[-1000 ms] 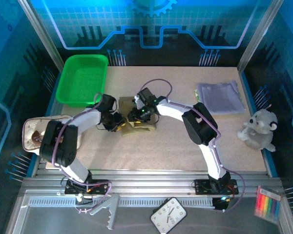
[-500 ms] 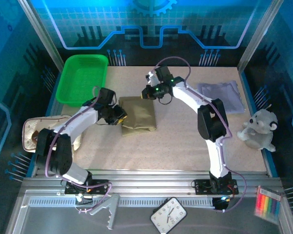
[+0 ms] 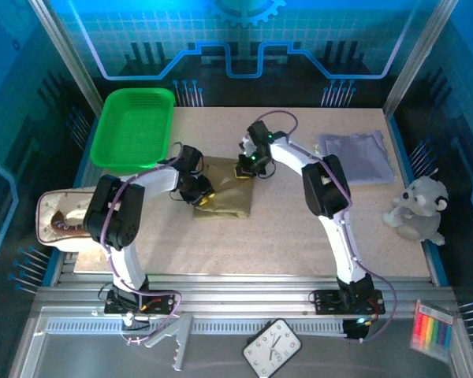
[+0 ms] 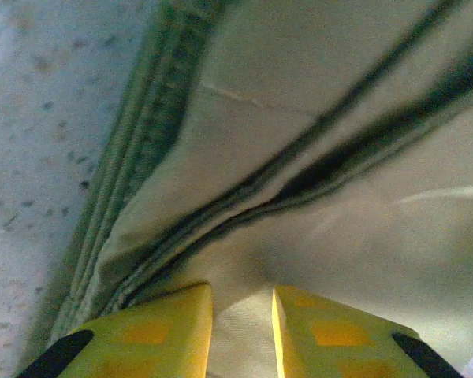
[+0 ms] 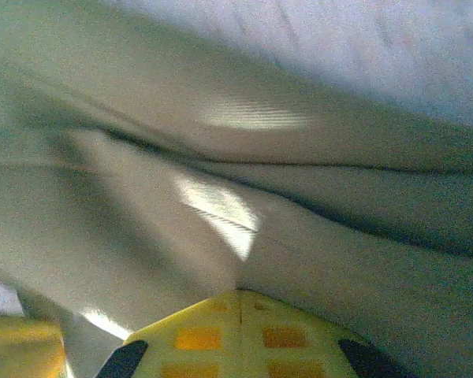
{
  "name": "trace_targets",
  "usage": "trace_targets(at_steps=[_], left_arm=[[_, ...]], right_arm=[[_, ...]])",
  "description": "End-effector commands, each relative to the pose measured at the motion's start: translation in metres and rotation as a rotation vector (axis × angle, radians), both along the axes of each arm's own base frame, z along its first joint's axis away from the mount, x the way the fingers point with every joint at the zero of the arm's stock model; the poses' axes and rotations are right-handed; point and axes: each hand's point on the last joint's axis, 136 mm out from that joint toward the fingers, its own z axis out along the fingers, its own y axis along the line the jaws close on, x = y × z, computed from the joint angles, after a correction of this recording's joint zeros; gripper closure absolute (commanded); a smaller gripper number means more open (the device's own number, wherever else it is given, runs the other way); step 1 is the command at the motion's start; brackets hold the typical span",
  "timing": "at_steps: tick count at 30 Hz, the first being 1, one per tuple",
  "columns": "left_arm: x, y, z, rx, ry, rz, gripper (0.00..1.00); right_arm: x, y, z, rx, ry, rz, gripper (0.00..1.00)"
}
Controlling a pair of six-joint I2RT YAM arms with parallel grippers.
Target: Fold and stack the skirts
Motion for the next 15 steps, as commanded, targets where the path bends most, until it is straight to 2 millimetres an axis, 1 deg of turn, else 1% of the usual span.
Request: trace_targets(at_steps=[1,2,3,4,5,6,7,8,10,11,12,13,15], left_arm=[[0.016,0.013,-0.009,0.105,-0.022,-0.068,0.69],[0.024,0.009,-0.010,0.108,-0.030,-0.095,0.68],[0.033,0.004,-0.011,0.101,-0.034,-0.122,0.68],[0.042,-0.001,-0.009,0.091,-0.040,-0.141,0.68],[0.052,-0.008,-0.004,0.080,-0.051,-0.159,0.70],[0.062,-0.013,0.007,0.065,-0.076,-0.170,0.70],[0.068,-0.016,0.019,0.056,-0.106,-0.173,0.69],[0.074,-0.017,0.035,0.049,-0.151,-0.169,0.66],[0.076,-0.017,0.063,0.039,-0.221,-0.160,0.58],[0.075,-0.016,0.077,0.030,-0.253,-0.153,0.54],[0.069,-0.015,0.085,0.020,-0.270,-0.149,0.50],[0.064,-0.015,0.091,0.010,-0.281,-0.146,0.47],[0.048,-0.012,0.096,-0.006,-0.281,-0.131,0.38]], right_arm=[[-0.044,-0.026,-0.003,-0.010,0.127,-0.196,0.98],[-0.062,-0.026,-0.003,0.029,0.145,-0.245,0.96],[-0.076,-0.020,0.004,0.078,0.150,-0.288,0.93],[-0.085,-0.013,0.010,0.119,0.150,-0.322,0.90],[-0.092,-0.006,0.021,0.157,0.133,-0.352,0.87],[-0.095,-0.006,0.029,0.165,0.105,-0.380,0.81],[-0.094,-0.011,0.037,0.155,0.070,-0.401,0.78],[-0.090,-0.020,0.048,0.136,0.027,-0.424,0.74],[-0.078,-0.039,0.065,0.087,-0.078,-0.425,0.67],[-0.073,-0.049,0.074,0.058,-0.124,-0.406,0.65],[-0.067,-0.054,0.082,0.041,-0.170,-0.358,0.63],[-0.061,-0.055,0.088,0.031,-0.211,-0.298,0.61],[-0.052,-0.058,0.090,-0.033,-0.270,-0.159,0.57]])
